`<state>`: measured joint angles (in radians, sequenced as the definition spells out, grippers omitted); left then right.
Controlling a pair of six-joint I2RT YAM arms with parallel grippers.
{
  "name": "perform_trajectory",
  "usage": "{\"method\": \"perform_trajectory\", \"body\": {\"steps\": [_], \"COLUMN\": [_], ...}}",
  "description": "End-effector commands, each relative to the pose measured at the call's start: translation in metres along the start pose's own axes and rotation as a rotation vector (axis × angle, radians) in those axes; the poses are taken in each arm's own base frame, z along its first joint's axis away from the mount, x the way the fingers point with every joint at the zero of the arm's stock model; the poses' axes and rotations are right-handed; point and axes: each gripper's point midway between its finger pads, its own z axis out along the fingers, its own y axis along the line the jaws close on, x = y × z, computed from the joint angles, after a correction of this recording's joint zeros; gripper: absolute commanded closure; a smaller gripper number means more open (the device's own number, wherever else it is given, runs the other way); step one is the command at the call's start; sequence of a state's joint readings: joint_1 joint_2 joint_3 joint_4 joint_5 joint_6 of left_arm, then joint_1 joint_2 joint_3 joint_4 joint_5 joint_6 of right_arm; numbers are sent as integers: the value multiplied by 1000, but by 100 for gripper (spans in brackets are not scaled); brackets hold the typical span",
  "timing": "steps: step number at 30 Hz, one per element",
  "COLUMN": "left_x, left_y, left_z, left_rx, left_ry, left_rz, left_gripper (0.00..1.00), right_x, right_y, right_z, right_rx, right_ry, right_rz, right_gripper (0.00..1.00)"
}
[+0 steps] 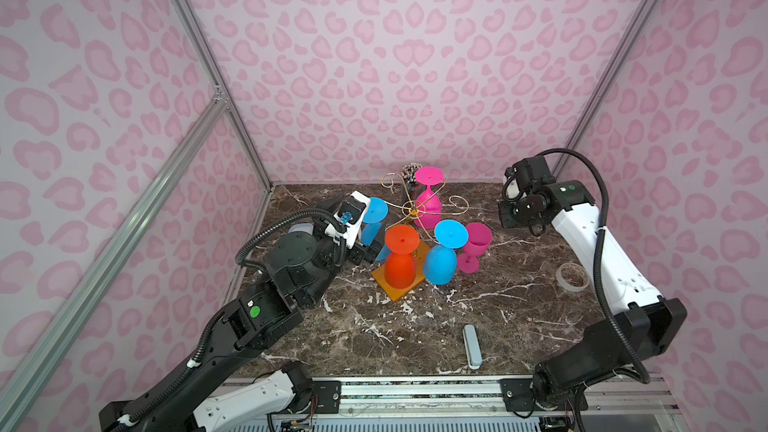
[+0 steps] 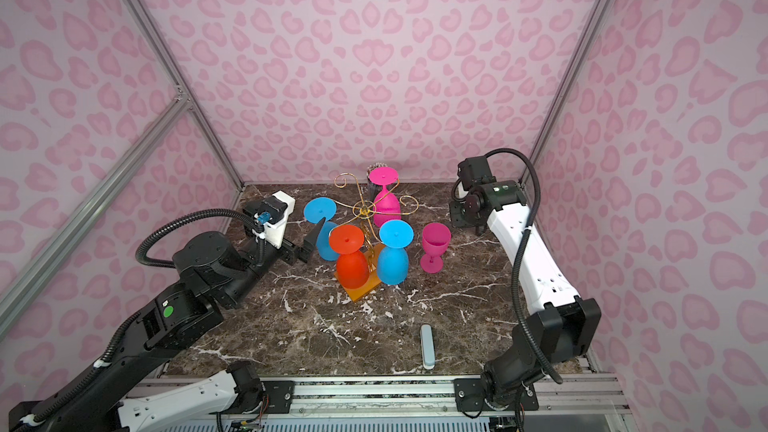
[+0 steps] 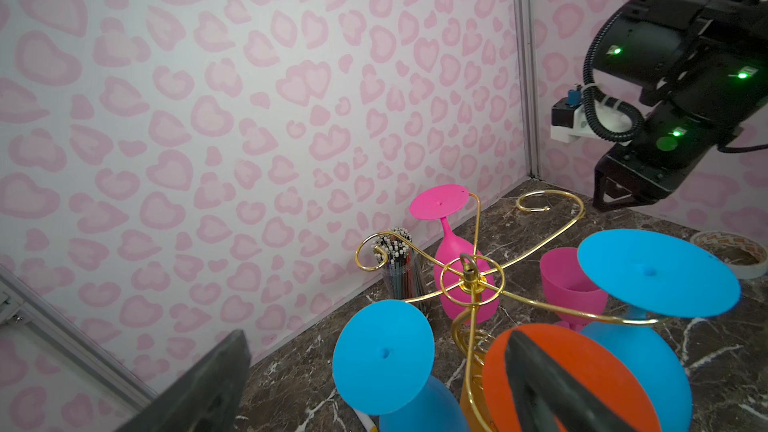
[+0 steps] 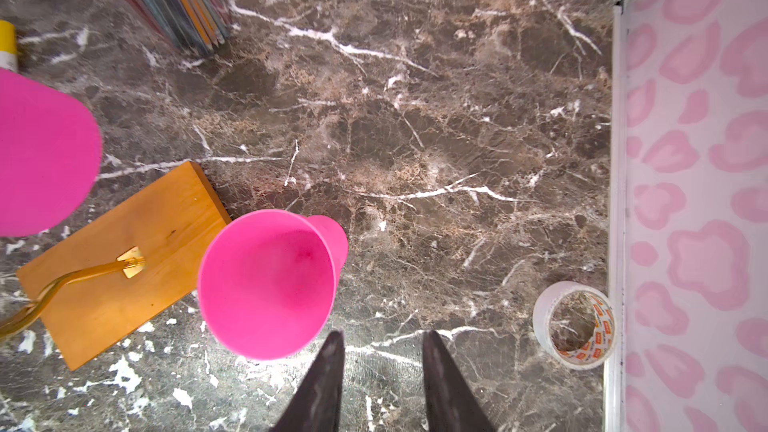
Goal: Take the wine glass off the wine glass rack
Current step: 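Open and lift the right gripper while the left gripper moves toward the blue glass, then move the left gripper onto the stem of the blue glass on the rack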
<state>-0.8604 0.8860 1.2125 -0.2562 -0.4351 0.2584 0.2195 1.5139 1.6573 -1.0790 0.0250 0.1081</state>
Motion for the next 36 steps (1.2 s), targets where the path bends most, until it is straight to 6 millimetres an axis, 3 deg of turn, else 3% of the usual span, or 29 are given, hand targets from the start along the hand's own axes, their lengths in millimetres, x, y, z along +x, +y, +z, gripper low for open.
{"method": "perform_trajectory", "body": {"steps": [1, 9, 12, 13, 21, 25, 36], "left_x": [-4, 19, 39, 34, 62, 73, 82], "left_y": [19, 52, 51, 53, 36, 27, 8], "left_z": [-5, -14, -7, -7, 18, 30, 42], "left_rx": [-62, -137, -89, -67, 115, 191, 297], "left_ry": [13, 115, 206, 203, 305, 346, 386], "left_rz": [-149, -383, -494, -543, -944, -1125, -1305], "left_gripper": [4, 4, 5, 5, 0, 4, 9], "right_x": [4, 9, 9, 10, 17, 20, 23], "right_y": [-2, -2, -1, 0, 1, -2, -1], "right_z": [-9, -38, -45, -47, -54, -55, -52], "right_rx": [-25, -113, -129, -135, -157, -162, -176], "right_ry": [-36, -93, -106, -107, -105, -105, -96], "right_rz": [10, 55, 60, 59, 65, 77, 87], "right_gripper": [65, 65, 65, 65, 65, 65, 65]}}
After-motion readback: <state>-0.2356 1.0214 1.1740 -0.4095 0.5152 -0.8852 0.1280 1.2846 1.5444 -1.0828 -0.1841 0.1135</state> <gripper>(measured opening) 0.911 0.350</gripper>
